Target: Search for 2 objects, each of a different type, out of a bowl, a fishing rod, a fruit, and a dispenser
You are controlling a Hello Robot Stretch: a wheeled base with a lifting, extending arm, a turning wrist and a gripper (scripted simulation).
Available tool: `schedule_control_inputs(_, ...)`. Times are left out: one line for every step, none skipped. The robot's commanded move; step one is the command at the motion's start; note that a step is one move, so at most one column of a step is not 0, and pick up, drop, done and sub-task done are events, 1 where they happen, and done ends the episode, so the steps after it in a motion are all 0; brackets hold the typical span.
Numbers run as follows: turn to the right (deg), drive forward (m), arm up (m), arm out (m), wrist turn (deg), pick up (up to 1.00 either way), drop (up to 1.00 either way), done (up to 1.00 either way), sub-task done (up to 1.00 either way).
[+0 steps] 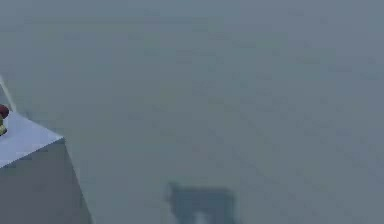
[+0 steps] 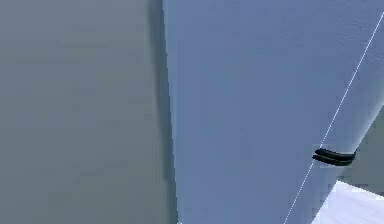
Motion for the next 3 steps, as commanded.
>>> schedule_control_inputs(45.0,0.0,0.0,0.0,0.0,0.0,0.0,0.0,0.0)
schedule_control_inputs(45.0,0.0,0.0,0.0,0.0,0.0,0.0,0.0,0.0)
schedule_control_inputs(45.0,0.0,0.0,0.0,0.0,0.0,0.0,0.0,0.0)
